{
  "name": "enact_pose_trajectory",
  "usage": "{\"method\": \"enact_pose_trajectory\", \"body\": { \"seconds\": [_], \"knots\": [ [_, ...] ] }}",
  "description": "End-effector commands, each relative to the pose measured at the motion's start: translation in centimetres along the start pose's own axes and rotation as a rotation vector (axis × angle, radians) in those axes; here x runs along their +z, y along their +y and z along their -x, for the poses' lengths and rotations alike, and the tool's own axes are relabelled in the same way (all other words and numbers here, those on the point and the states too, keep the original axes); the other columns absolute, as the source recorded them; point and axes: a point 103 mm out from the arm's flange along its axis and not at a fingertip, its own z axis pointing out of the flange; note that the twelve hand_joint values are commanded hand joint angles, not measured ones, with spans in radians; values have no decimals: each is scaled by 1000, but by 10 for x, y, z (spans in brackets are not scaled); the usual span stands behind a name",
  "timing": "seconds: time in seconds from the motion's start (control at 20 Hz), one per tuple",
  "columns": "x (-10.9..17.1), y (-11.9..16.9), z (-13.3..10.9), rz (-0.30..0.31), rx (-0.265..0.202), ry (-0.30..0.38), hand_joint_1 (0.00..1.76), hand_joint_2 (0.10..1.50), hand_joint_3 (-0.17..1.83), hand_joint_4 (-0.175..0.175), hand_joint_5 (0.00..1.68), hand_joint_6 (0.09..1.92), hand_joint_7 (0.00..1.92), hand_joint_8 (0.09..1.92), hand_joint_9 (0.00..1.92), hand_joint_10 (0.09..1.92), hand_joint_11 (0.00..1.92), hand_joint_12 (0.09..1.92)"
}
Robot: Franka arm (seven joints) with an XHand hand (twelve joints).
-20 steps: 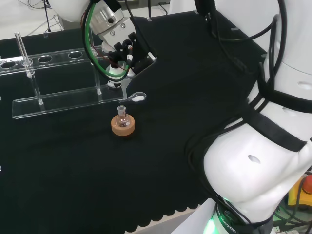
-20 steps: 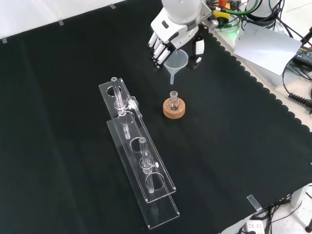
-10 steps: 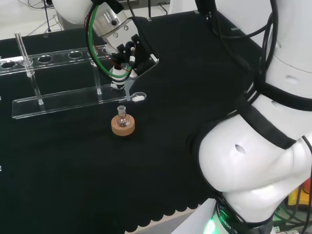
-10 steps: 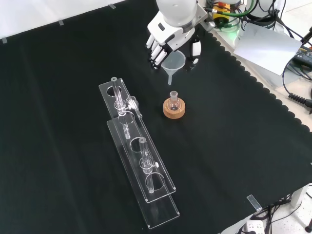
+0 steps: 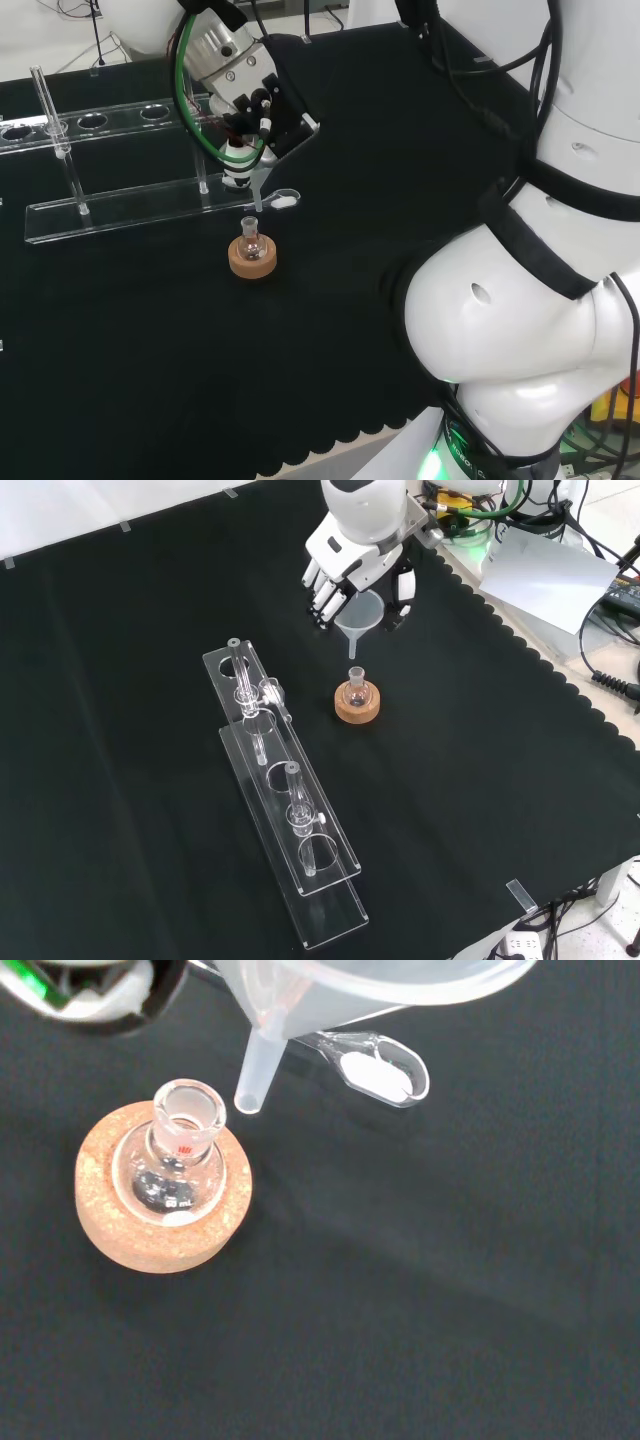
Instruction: Place the funnel on the round-bottom flask.
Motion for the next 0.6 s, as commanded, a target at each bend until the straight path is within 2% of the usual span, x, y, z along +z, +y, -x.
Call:
{"method": "enact_pose_trajectory", "body": {
  "seconds": [0.05,0.3,0.4,0.6],
  "knots": [
    [4,5,-3,13,-19,15,905,654,803,-1,727,850,794,691,1193,509,778,1200],
    [-4,2,-23,16,-15,11,905,655,803,-1,728,851,794,691,1193,510,778,1200],
    [2,3,-10,19,-33,37,905,655,803,-1,728,852,793,691,1192,511,779,1200],
    [1,3,-12,20,-38,30,905,655,804,-2,728,852,793,692,1192,512,779,1200]
  ]
}}
